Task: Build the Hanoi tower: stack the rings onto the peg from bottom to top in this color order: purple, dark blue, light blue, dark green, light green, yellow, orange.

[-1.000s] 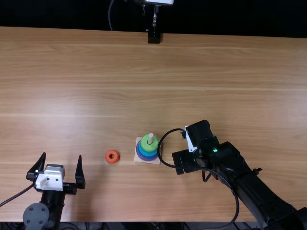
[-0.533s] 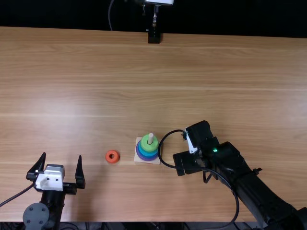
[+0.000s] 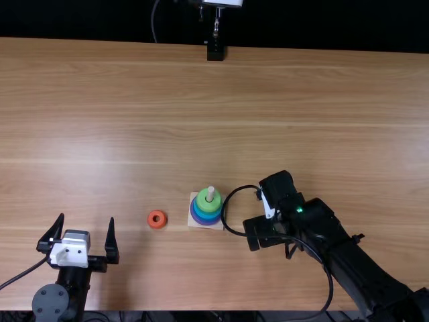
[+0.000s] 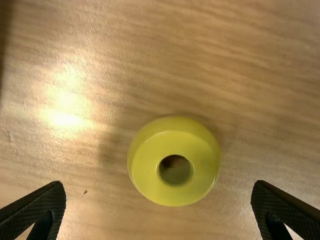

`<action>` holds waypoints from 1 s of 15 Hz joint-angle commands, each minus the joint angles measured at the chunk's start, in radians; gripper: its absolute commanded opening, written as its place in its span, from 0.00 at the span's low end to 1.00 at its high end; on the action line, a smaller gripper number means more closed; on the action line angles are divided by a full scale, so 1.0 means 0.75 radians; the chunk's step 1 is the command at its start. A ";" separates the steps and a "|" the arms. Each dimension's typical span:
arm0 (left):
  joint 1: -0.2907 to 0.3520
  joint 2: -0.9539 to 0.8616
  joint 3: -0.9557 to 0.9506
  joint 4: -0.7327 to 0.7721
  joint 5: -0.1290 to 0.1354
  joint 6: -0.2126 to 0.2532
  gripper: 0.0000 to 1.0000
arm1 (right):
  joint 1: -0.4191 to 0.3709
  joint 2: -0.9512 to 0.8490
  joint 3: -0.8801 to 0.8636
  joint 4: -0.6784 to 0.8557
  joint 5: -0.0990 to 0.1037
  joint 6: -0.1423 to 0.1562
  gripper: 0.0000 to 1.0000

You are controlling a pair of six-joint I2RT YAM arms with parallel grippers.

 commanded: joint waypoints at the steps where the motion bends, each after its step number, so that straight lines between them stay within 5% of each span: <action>1: 0.005 -0.016 -0.068 -0.025 0.005 0.010 1.00 | 0.016 0.043 0.038 -0.003 0.013 0.003 1.00; 8: 0.005 -0.016 -0.068 -0.025 0.005 0.010 1.00 | 0.016 0.055 0.189 -0.187 0.009 -0.007 1.00; 15: 0.005 -0.016 -0.068 -0.025 0.005 0.010 1.00 | 0.016 0.055 0.179 -0.138 -0.004 0.006 1.00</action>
